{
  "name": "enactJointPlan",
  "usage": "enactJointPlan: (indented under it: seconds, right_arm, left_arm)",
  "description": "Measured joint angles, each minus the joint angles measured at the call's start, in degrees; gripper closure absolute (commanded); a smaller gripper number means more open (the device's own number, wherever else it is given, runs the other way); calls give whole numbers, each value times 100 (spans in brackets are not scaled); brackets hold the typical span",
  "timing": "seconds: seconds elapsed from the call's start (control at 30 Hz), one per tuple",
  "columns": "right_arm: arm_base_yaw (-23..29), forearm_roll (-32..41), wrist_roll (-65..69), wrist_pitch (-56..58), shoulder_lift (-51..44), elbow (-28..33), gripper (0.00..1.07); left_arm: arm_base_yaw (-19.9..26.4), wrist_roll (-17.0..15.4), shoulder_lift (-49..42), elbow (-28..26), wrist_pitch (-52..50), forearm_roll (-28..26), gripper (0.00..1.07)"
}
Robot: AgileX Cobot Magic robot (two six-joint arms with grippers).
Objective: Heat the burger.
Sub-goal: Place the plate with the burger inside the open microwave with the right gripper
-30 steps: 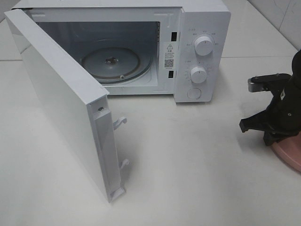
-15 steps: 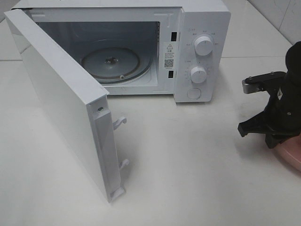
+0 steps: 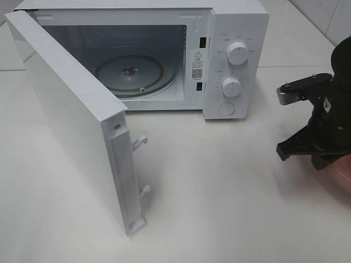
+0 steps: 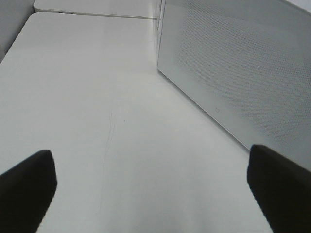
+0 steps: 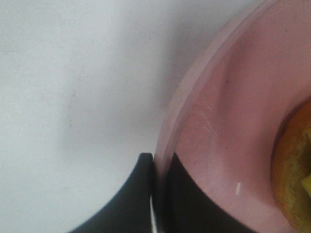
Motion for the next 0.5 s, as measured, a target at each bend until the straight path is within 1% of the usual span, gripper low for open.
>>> enactJointPlan:
  seconds: [0.2,0.5]
  right_arm:
    - [172,-132,57,143,-304,235,107]
    - [584,-212,143,498,-1100,722,107]
  left_arm:
    - [0,0,0,0,0,0,7]
    - [0,0,0,0,0,0,7]
